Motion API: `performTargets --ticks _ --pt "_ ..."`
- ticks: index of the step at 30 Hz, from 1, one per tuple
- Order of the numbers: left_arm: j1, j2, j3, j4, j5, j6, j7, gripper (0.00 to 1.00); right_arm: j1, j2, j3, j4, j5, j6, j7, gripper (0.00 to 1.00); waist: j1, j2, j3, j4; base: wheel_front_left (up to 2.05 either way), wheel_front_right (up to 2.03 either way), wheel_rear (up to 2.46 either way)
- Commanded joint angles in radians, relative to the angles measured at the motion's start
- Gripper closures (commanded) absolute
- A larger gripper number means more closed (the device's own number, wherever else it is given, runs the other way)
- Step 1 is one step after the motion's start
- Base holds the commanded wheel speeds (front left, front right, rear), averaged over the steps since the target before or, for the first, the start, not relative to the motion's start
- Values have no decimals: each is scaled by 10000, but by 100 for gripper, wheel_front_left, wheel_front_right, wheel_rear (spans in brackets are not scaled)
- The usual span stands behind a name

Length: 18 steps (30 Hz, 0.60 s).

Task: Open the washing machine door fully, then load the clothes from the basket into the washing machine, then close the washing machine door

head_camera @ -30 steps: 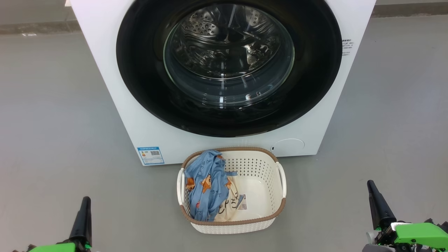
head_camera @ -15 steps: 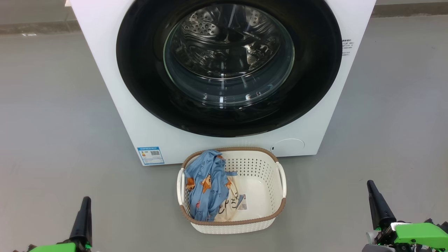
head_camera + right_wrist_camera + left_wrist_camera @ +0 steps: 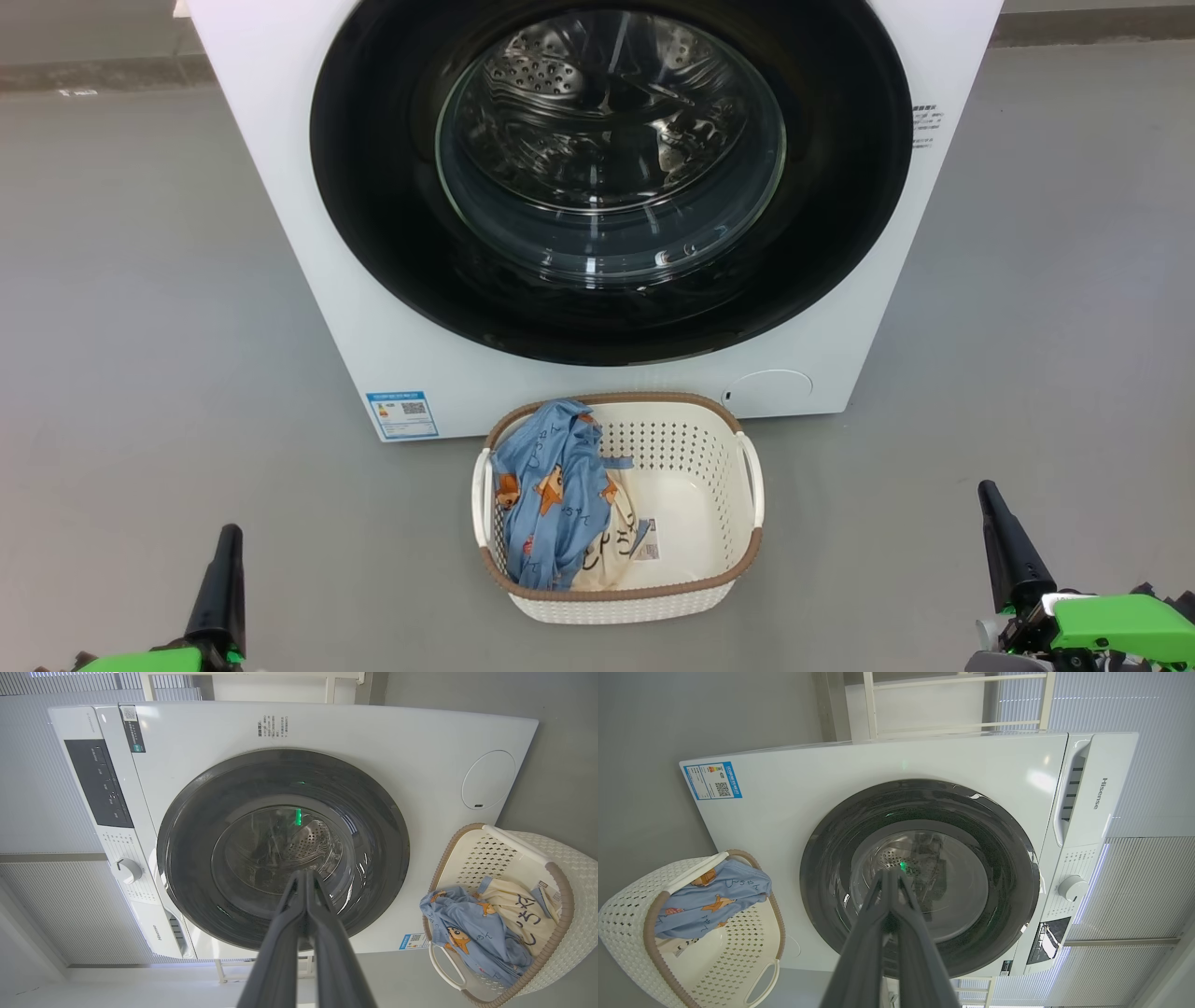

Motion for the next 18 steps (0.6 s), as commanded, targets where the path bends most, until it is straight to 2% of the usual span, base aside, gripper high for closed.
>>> performTargets --ticks 1,18 --pt "-387 176 358 -194 104 -42 60 100 -413 -40 242 -244 -111 16 73 100 0 -1 0 0 0 0 0" --pt "-387 171 365 -193 110 -42 66 100 -413 -37 238 -244 -115 16 77 100 0 -1 0 0 0 0 0"
